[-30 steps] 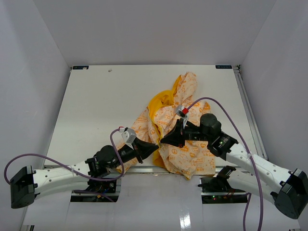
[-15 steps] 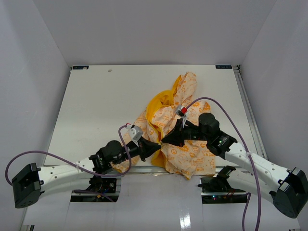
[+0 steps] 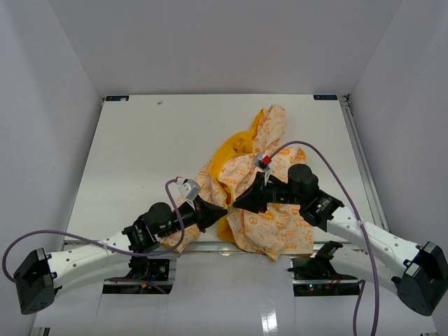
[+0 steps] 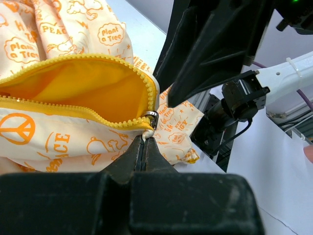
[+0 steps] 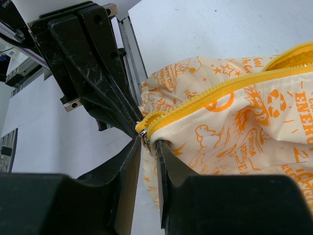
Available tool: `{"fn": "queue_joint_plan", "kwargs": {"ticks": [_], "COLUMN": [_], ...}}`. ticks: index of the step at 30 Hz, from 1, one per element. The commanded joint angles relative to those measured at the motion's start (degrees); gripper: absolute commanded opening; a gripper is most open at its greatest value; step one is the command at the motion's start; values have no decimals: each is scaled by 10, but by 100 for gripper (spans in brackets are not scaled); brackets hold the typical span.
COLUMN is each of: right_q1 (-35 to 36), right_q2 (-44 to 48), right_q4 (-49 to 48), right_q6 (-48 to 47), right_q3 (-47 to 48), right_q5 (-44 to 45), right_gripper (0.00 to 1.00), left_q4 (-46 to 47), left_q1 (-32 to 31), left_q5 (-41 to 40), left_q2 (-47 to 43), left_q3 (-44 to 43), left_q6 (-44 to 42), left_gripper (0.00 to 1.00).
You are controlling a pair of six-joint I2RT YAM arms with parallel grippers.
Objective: Zip up the jacket
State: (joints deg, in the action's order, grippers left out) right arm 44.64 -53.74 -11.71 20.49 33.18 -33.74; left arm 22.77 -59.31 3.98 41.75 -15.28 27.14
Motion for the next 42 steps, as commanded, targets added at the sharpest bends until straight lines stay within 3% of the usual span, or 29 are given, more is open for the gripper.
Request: {"fn": "queue_joint_plan", "kwargs": {"ticks": [1, 4, 9, 14, 21, 26, 30, 42], "right_q1": [1, 1, 8, 66, 231, 296, 327, 458], "right_q2": [8, 20, 51, 34, 1, 68, 121, 74], "right_q4": [24, 108, 213, 221, 163, 74, 18, -40], "right_q6": [-30, -69, -122, -201, -357, -451, -501, -633], "right_q3": [32, 57, 93, 123, 131, 50, -9, -66], "right_q5": [37, 107, 228, 334, 523, 478, 469, 600], "right_gripper": [35, 45, 49, 48, 49, 60, 62, 66], "left_q4": [-21, -42, -49, -58, -59, -73, -78, -68], "left_q1": [33, 46, 56, 69, 81, 98, 105, 111], "left_q5": [43, 65, 108, 135, 158, 181, 192, 214], "left_q2": [-18, -20, -38, -43, -29, -15, -14, -8], "left_q3": [12, 4, 5, -2, -6, -15, -15, -16], "left_q6": [34, 42, 43, 61, 88, 110, 119, 128], "left_gripper": [0, 0, 0, 0, 0, 0, 0, 0]}}
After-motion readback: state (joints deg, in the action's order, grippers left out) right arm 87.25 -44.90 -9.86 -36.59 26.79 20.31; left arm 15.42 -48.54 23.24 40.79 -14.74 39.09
